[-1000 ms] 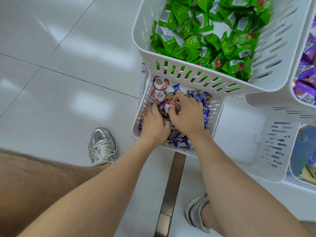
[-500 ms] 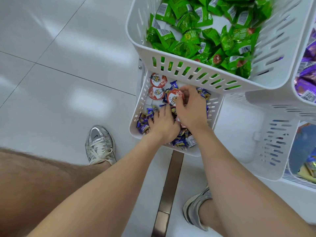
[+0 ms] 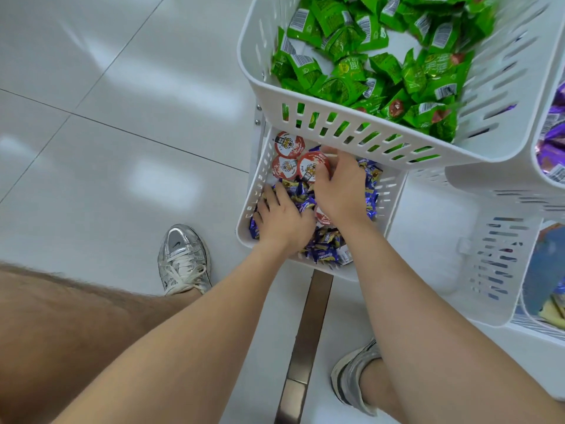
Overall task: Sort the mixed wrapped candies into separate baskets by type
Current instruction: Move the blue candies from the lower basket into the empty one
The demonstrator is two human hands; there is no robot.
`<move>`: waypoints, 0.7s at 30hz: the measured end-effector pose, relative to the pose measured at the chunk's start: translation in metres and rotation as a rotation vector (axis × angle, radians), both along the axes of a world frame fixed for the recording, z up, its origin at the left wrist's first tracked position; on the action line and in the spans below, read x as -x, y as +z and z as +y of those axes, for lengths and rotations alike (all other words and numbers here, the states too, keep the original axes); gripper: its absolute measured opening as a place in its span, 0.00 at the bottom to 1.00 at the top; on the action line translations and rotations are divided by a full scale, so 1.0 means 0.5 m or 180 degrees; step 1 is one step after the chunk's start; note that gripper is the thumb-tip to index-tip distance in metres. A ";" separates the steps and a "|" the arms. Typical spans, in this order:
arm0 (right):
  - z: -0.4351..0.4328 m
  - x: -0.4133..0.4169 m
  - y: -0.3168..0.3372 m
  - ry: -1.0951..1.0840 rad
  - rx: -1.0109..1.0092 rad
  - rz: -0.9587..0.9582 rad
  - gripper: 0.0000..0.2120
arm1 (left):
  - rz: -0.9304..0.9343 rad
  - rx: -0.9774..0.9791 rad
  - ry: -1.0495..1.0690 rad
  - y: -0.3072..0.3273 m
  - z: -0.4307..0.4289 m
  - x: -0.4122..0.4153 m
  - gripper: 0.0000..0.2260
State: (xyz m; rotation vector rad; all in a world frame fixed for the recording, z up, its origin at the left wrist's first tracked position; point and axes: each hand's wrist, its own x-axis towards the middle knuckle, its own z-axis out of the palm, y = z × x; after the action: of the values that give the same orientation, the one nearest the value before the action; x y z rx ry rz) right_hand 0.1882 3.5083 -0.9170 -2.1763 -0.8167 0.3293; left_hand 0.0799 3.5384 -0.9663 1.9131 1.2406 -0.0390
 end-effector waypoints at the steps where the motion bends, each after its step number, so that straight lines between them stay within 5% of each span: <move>1: -0.011 -0.004 -0.002 -0.0080 -0.0042 0.0076 0.13 | -0.0021 0.0051 0.0012 -0.001 0.007 -0.004 0.41; 14: -0.032 -0.031 0.001 -0.0009 -0.0091 0.0084 0.15 | -0.0255 0.0119 -0.0304 -0.007 -0.027 -0.065 0.35; 21: 0.029 -0.034 0.009 0.1035 0.0433 0.0307 0.14 | -0.0133 -0.0406 -0.0818 -0.006 -0.042 -0.020 0.37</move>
State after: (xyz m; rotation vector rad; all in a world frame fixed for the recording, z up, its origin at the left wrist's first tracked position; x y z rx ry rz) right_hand 0.2054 3.5227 -0.9124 -2.1291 -1.1225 0.6645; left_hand 0.0900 3.5176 -0.9695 2.1639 0.9835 -0.0551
